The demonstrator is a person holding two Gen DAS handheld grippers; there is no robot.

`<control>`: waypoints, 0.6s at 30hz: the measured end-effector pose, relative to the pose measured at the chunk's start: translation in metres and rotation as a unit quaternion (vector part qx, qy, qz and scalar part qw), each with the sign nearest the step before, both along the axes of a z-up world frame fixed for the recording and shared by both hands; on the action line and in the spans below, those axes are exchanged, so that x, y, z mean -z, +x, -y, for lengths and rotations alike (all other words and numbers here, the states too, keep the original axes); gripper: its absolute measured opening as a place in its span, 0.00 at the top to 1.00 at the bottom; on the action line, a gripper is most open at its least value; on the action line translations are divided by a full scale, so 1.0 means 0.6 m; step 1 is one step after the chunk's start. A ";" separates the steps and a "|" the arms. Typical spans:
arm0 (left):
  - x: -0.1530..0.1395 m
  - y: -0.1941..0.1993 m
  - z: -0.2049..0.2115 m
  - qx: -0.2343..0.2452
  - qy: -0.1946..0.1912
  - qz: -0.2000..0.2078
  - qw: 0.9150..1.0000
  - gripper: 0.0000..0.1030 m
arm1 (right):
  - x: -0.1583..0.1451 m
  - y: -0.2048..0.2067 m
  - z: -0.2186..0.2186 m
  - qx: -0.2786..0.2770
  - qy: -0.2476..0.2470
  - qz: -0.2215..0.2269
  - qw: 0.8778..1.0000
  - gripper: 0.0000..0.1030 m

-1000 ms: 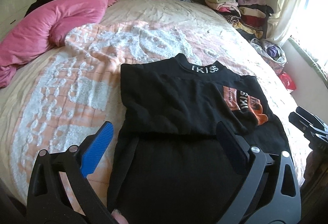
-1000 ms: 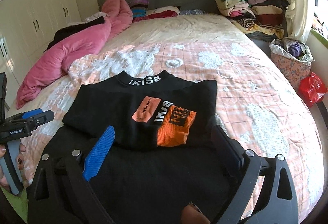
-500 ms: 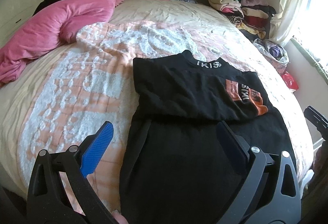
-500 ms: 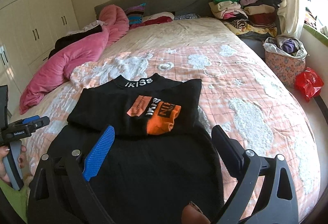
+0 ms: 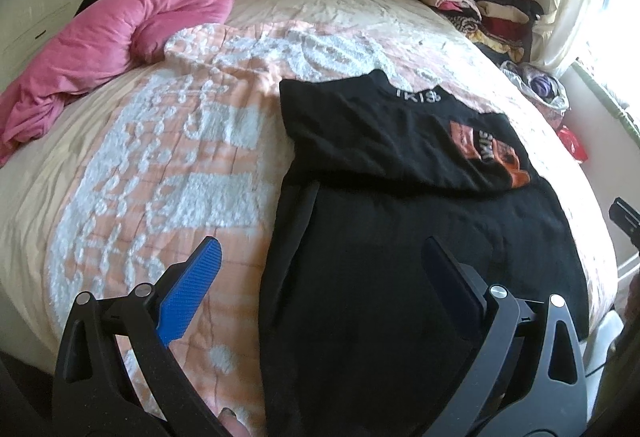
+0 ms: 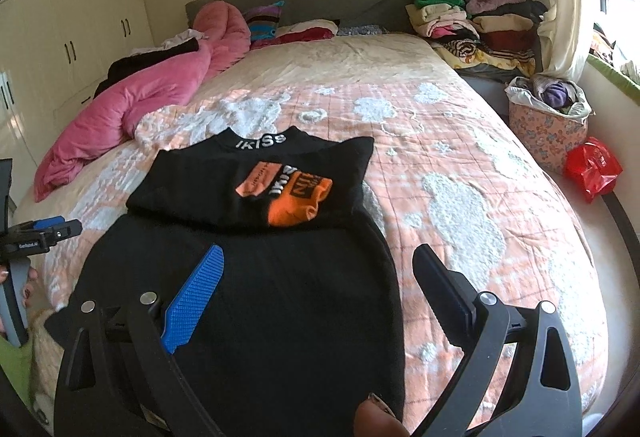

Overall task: Fold small clothes
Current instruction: 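Move both open tools back to the hem of the sweatshirt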

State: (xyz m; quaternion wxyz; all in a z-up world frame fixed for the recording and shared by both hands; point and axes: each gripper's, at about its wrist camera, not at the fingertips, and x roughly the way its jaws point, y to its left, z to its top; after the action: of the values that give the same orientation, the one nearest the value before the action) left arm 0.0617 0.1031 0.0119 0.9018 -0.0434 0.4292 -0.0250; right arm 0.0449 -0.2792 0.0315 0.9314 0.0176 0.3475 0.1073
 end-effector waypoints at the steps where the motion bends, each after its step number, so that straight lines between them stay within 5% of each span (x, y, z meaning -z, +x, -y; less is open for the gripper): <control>1: 0.002 -0.003 -0.002 0.001 0.001 -0.003 1.000 0.09 | 0.003 -0.004 0.003 -0.001 0.000 -0.002 1.000 0.08; 18: 0.056 -0.056 -0.049 0.007 -0.008 -0.058 0.998 0.09 | 0.043 -0.044 0.011 -0.013 -0.012 -0.037 0.999 0.08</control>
State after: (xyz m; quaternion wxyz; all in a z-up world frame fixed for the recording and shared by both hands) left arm 0.0278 0.1326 -0.0219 0.8750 -0.0488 0.4805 -0.0326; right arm 0.0186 -0.2861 0.0055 0.9165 0.0055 0.3833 0.1141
